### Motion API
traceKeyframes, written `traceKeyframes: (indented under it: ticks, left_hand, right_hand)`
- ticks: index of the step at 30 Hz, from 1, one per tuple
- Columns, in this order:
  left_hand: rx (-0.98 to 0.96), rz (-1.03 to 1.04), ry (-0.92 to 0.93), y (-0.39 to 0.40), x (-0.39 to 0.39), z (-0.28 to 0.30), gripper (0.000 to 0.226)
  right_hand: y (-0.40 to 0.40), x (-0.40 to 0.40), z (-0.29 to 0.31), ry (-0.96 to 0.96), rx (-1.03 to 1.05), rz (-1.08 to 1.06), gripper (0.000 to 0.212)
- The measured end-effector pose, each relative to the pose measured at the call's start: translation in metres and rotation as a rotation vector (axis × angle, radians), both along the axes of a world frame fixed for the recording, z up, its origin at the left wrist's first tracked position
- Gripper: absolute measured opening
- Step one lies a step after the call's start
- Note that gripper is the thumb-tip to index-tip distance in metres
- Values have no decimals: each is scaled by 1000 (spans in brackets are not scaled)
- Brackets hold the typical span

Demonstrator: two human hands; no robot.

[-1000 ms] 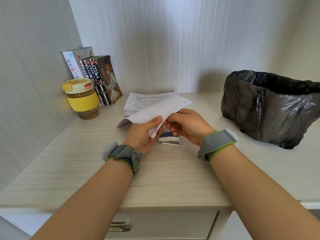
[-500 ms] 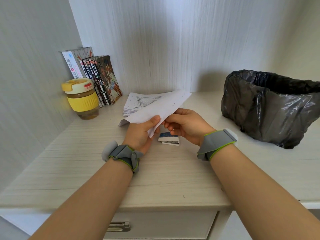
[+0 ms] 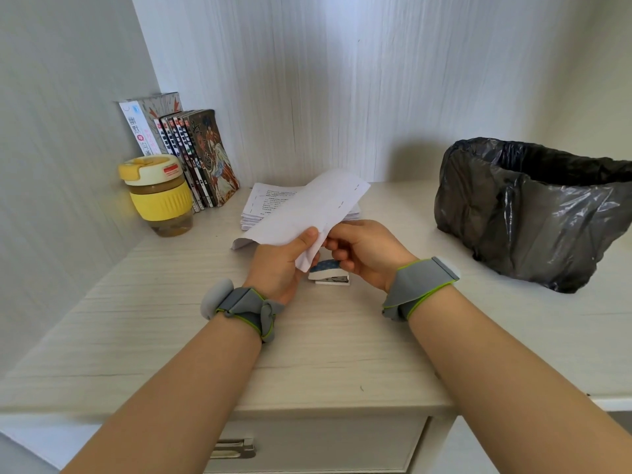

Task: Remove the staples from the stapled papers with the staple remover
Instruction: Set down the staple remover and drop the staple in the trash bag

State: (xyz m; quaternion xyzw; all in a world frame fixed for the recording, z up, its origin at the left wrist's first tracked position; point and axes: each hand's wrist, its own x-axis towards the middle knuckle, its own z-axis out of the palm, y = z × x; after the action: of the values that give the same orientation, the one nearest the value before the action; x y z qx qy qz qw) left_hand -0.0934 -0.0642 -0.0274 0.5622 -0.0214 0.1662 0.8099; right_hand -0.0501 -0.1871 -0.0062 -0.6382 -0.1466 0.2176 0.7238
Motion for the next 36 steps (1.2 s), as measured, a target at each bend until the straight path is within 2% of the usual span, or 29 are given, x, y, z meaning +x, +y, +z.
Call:
traceKeyframes:
  ticks: [6, 13, 21, 24, 27, 29, 36]
  left_hand:
    - [77, 39, -17, 2, -1, 0, 13]
    - [-68, -15, 47, 1, -3, 4, 12]
    - [-119, -22, 100, 1, -2, 5, 9]
    - [-142, -47, 97, 1, -1, 5, 10]
    - [-136, -69, 66, 2, -1, 4, 10]
    - [-122, -73, 58, 2, -1, 4, 11]
    - [-157, -52, 102, 1, -2, 5, 10]
  right_hand:
    - [-2, -2, 5, 168, 64, 92, 22]
    - [-2, -7, 7, -244, -137, -7, 20]
    - [-1, -5, 7, -471, -280, -63, 27]
    - [3, -6, 5, -406, -172, -75, 26]
    - [5, -8, 2, -149, 38, -10, 25]
    - [5, -8, 2, -91, 71, 17, 24]
    - [5, -3, 0, -566, -258, -126, 33]
